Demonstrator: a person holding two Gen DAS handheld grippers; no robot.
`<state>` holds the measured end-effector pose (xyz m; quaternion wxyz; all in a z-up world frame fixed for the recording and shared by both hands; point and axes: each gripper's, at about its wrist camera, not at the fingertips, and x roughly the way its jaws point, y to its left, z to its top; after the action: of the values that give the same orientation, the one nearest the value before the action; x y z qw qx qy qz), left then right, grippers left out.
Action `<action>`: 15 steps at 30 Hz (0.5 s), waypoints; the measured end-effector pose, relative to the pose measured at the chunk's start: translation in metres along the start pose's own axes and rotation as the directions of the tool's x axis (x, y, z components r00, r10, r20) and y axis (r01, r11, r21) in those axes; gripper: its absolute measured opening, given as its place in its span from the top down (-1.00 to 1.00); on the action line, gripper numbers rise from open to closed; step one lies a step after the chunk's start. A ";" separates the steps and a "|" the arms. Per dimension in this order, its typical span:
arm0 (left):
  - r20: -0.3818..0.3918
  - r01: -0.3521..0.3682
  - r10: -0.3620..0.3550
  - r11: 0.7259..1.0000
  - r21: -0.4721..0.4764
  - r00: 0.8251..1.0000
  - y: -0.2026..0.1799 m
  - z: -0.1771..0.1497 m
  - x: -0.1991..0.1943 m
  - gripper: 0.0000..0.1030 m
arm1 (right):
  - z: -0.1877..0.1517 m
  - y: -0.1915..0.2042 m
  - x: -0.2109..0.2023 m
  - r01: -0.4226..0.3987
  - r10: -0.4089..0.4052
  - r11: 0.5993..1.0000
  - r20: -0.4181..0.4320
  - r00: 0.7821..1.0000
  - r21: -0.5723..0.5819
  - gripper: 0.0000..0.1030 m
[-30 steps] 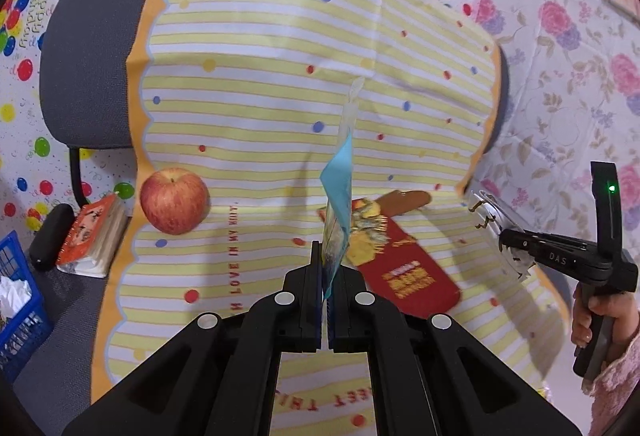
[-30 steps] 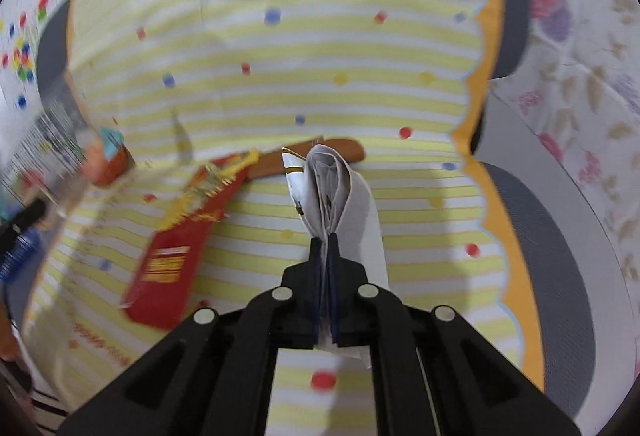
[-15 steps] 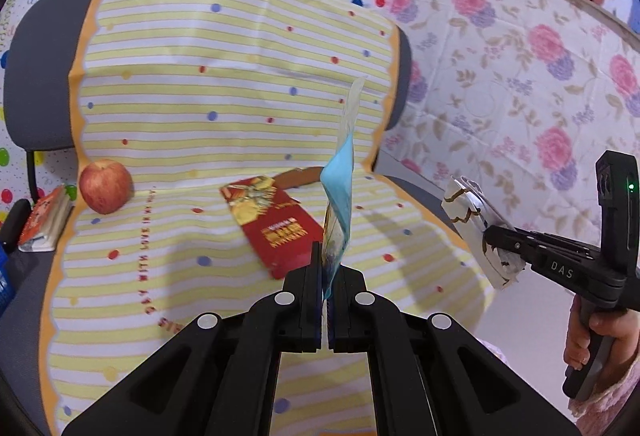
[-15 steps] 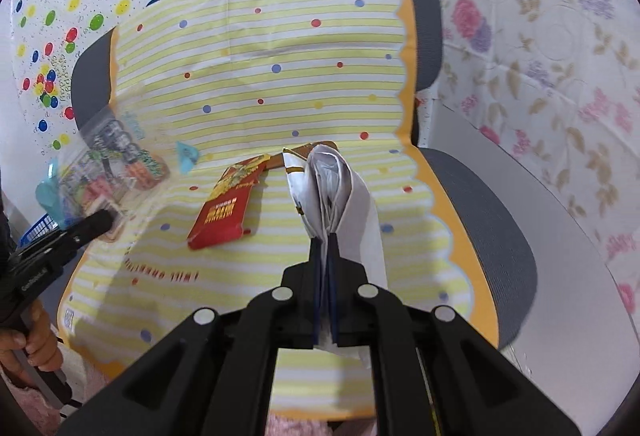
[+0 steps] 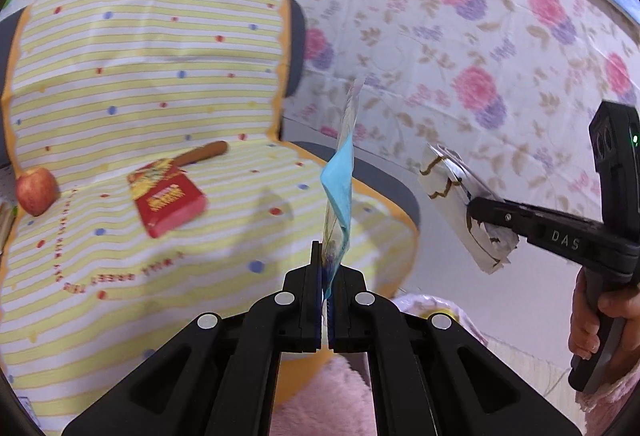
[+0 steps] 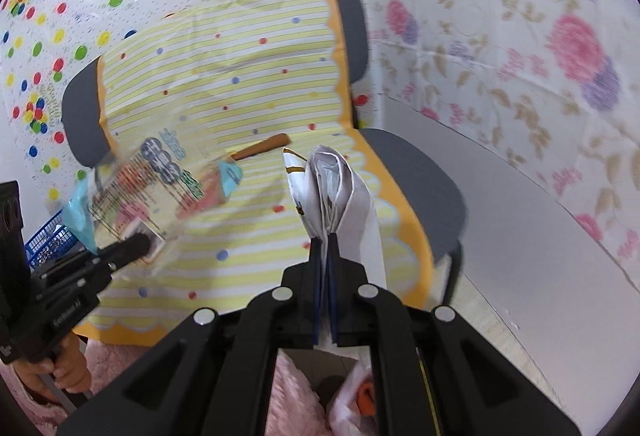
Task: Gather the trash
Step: 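Carry the tissues and mango packet over the pink bin and open both tools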
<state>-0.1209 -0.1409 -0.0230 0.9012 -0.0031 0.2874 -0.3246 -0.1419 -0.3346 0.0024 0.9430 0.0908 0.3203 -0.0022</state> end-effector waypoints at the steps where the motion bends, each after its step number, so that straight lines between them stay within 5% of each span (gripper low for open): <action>1: -0.010 0.022 -0.021 1.000 0.015 1.000 -0.009 -0.004 0.004 0.96 | -0.004 -0.004 -0.005 0.010 -0.010 1.000 0.003 1.000 0.012 0.93; 15: -0.171 0.238 -0.214 0.961 0.137 0.962 -0.103 -0.053 0.061 0.96 | -0.089 -0.059 -0.062 0.182 -0.182 0.967 -0.014 0.983 0.180 0.93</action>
<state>-0.1704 -0.2489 -0.0789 0.8306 0.0599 0.3276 -0.4463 -0.2480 -0.3807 -0.0396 0.9271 0.1462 0.3245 -0.1177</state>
